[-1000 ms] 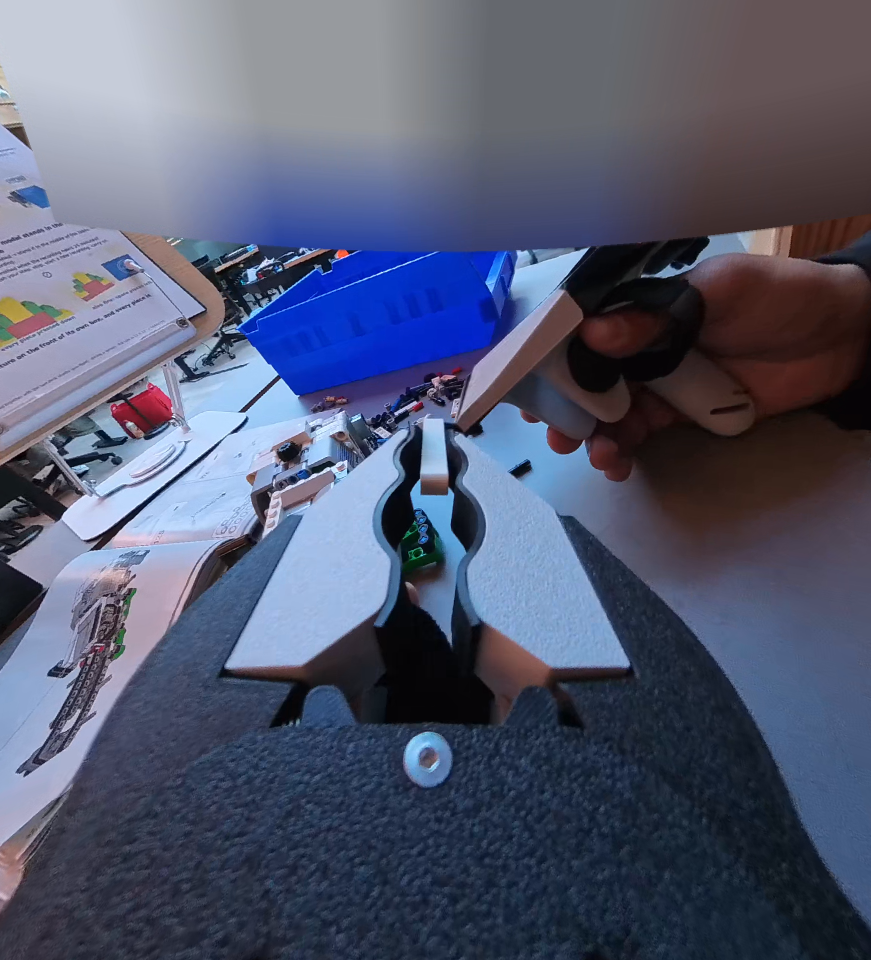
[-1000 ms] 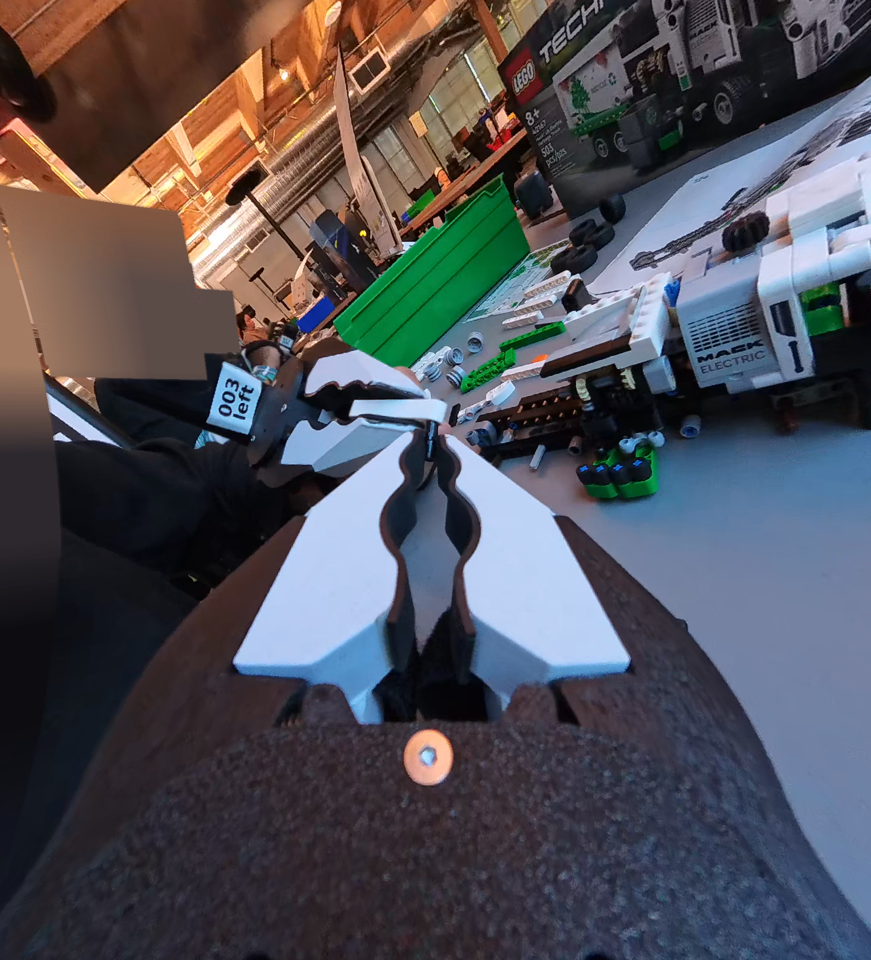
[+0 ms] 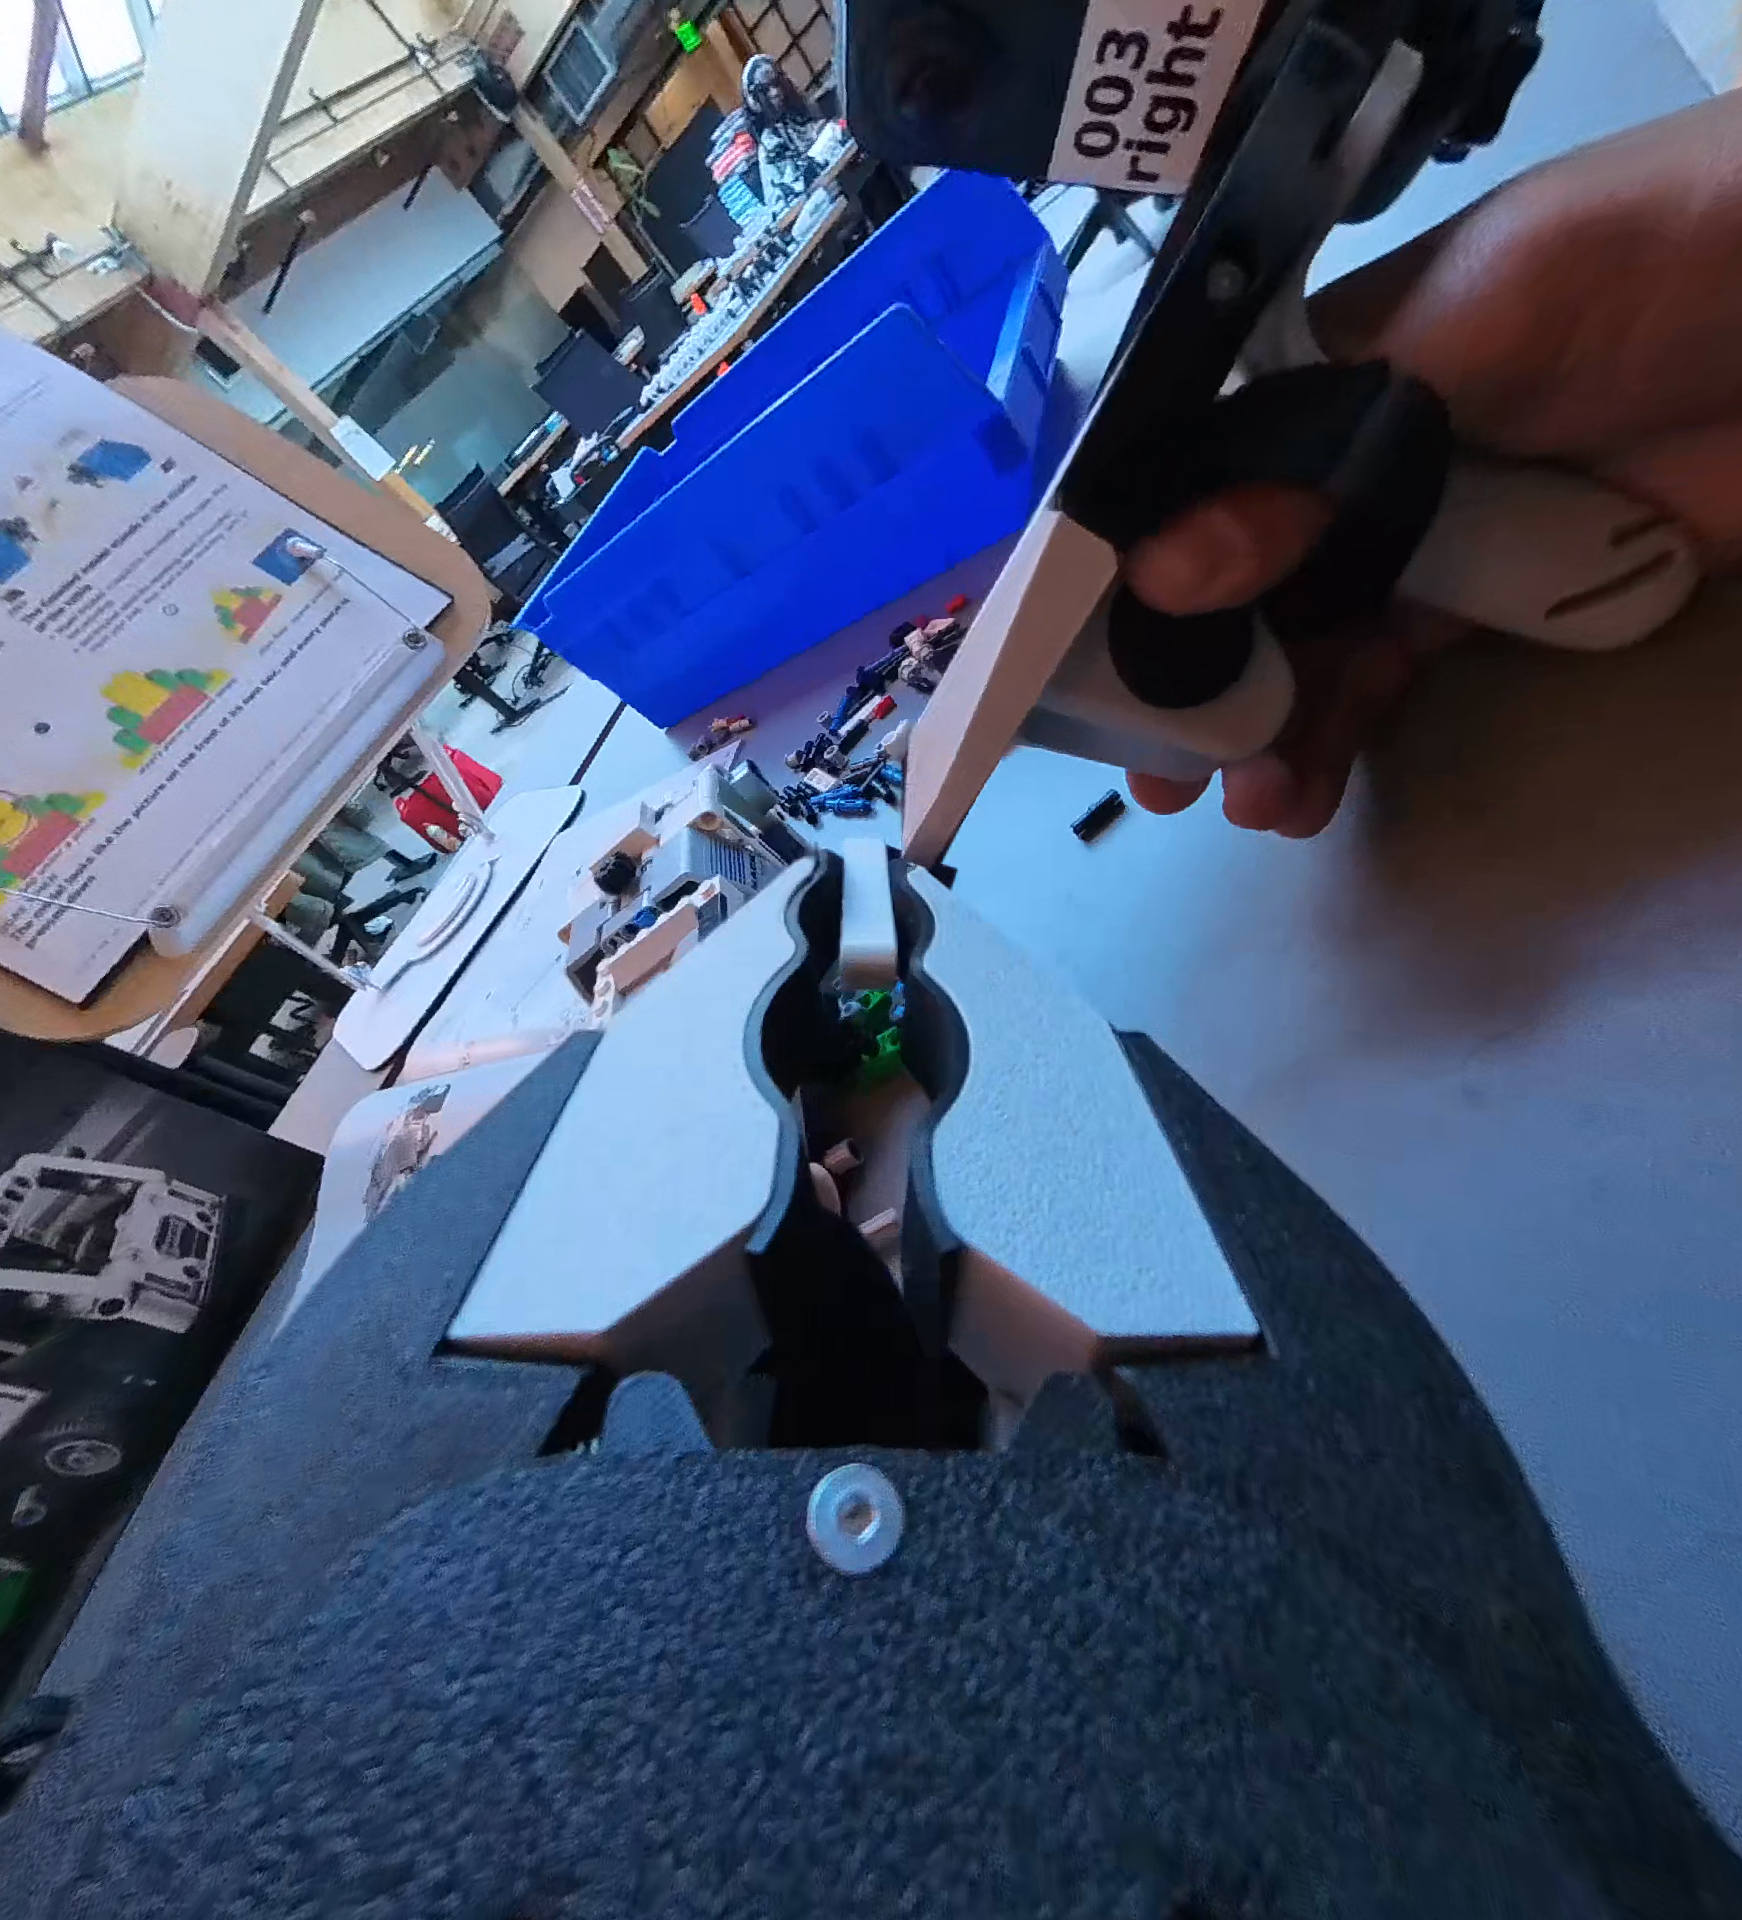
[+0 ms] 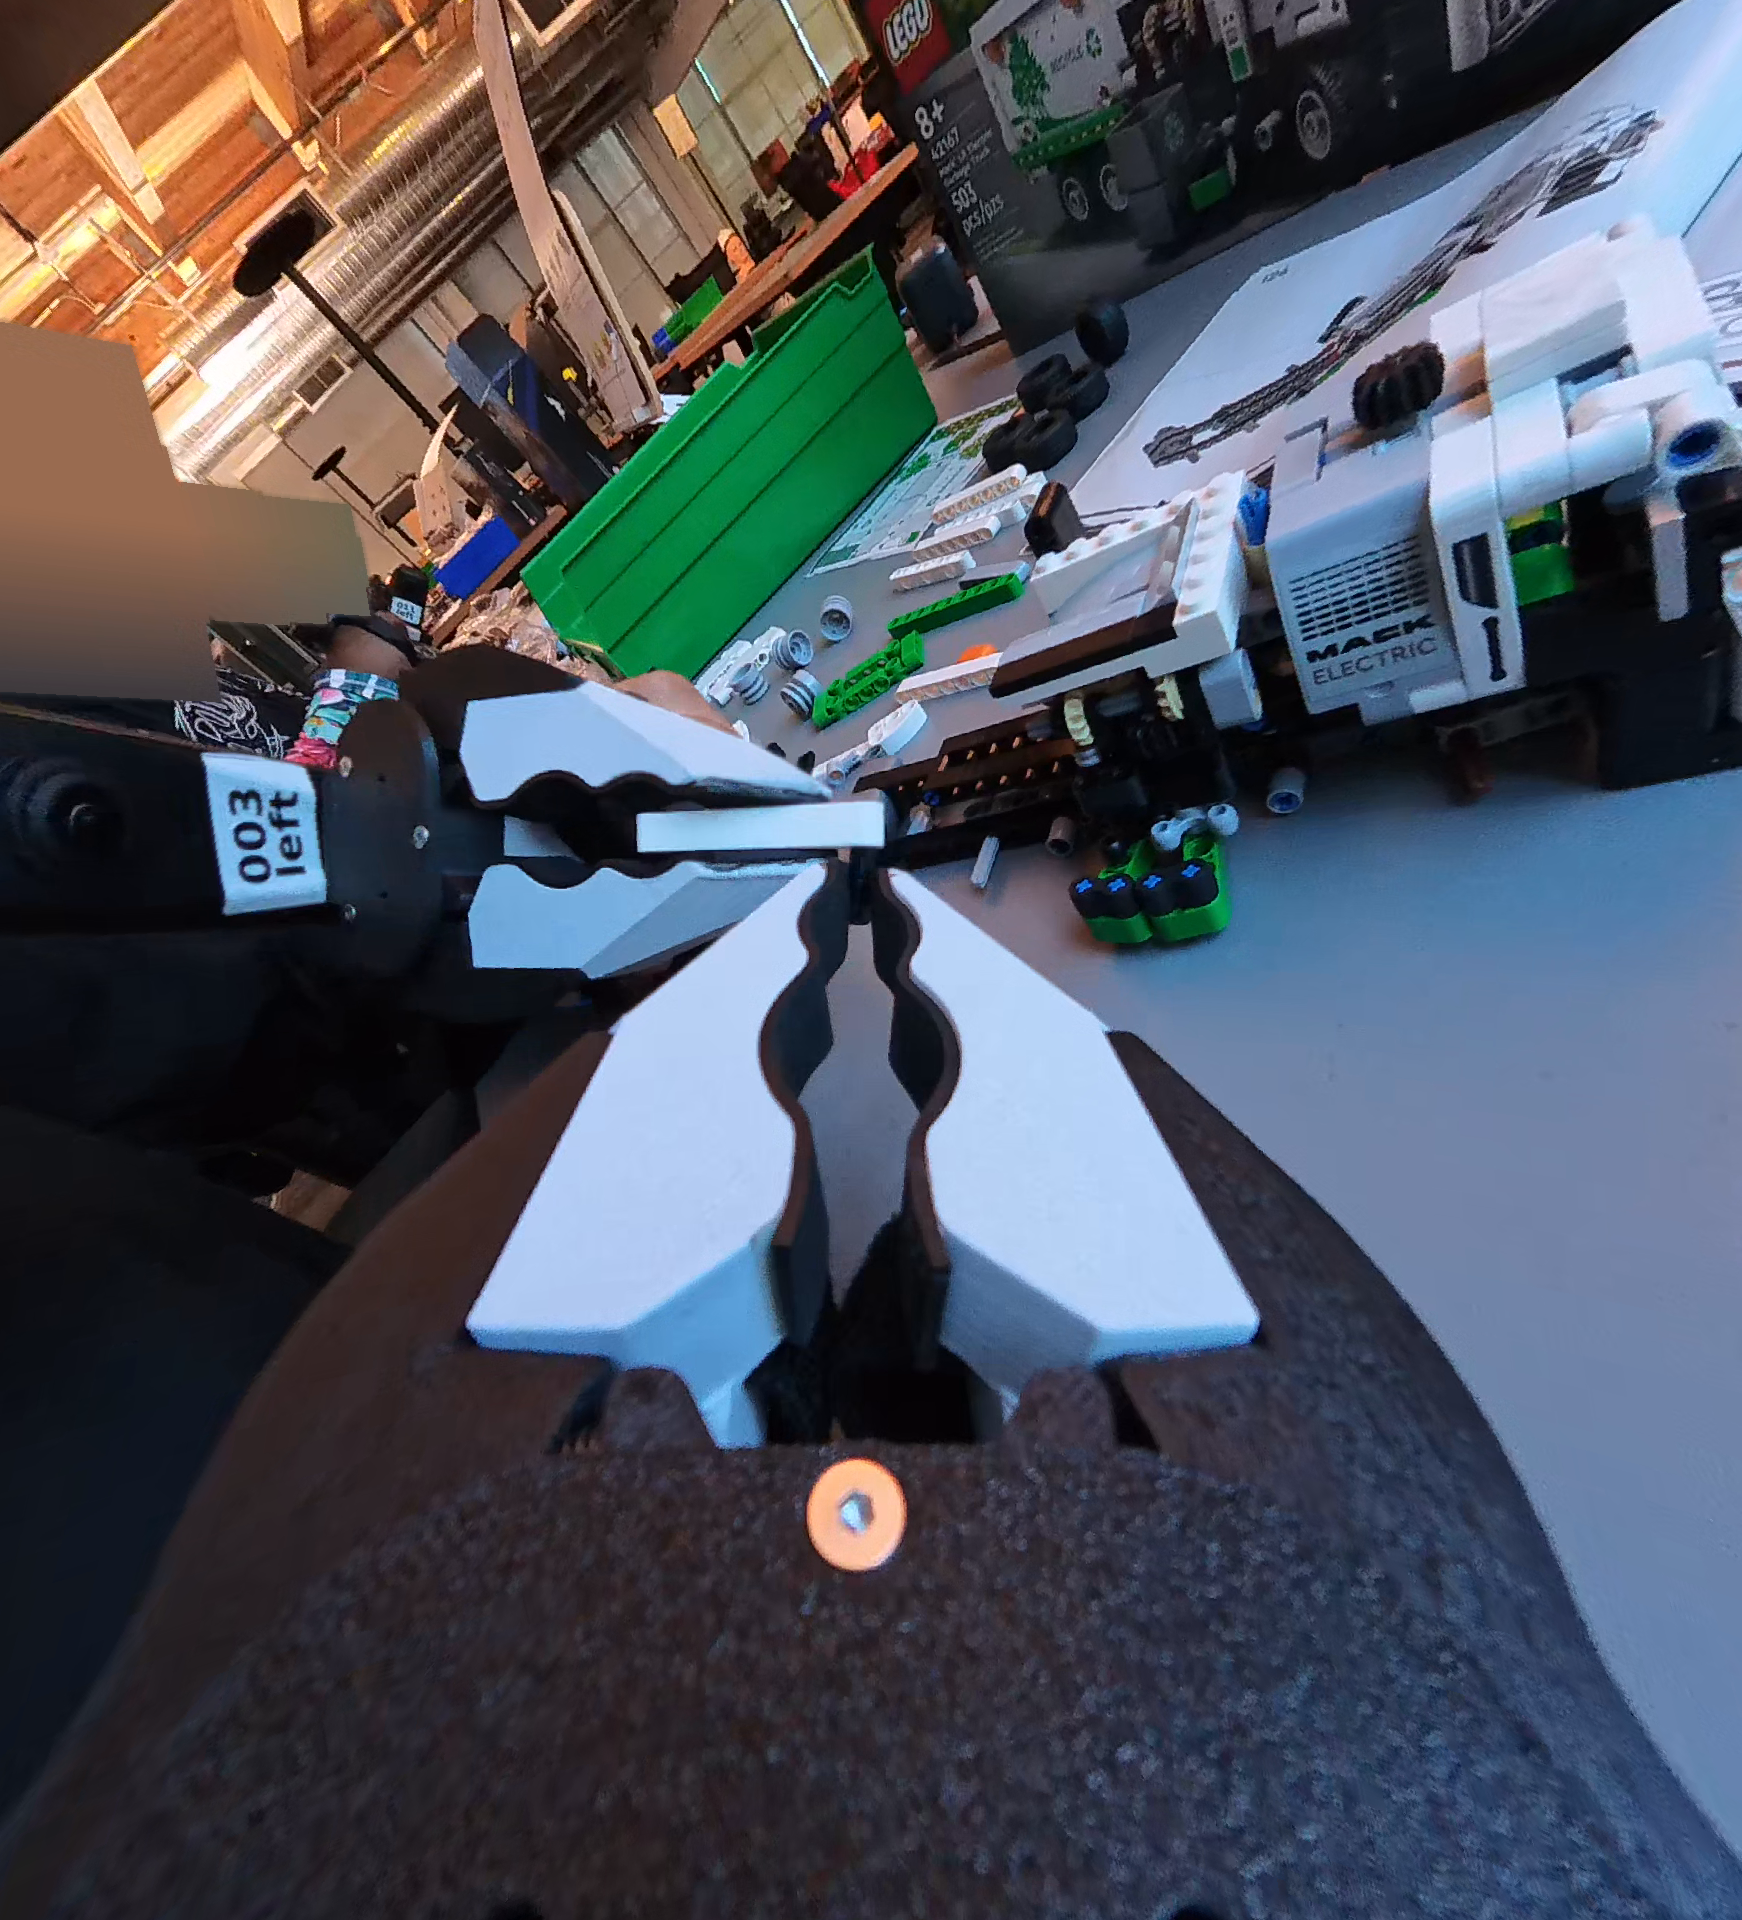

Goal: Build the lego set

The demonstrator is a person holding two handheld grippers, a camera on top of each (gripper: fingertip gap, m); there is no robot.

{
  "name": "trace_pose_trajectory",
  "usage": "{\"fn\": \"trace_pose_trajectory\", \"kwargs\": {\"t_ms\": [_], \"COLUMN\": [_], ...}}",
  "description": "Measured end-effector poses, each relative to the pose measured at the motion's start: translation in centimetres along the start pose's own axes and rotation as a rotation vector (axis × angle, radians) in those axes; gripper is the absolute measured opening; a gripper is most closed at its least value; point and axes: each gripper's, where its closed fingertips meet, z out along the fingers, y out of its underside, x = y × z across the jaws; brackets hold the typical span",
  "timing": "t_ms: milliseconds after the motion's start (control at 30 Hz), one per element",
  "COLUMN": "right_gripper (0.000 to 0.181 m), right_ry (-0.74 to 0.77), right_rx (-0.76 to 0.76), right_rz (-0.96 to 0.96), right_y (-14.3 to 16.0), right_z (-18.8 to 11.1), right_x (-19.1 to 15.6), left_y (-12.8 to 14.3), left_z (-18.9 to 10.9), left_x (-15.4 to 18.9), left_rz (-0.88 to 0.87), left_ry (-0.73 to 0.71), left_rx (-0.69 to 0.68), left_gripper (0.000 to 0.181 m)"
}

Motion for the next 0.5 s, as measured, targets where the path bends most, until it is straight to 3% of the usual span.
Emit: {"fn": "trace_pose_trajectory", "kwargs": {"t_ms": [200, 500], "right_gripper": [0.003, 0.003], "right_ry": [-0.009, -0.044], "right_rx": [-0.049, -0.135], "right_rz": [-0.004, -0.017], "right_y": [0.6, 1.8], "right_z": [0.2, 0.6], "right_x": [-0.1, -0.6], "left_y": [0.3, 0.7], "left_z": [-0.3, -1.1], "left_x": [0.5, 1.3], "left_rz": [0.007, 0.15], "left_ry": [0.088, 0.172], "left_rx": [0.027, 0.052], "left_gripper": [0.006, 0.006]}}
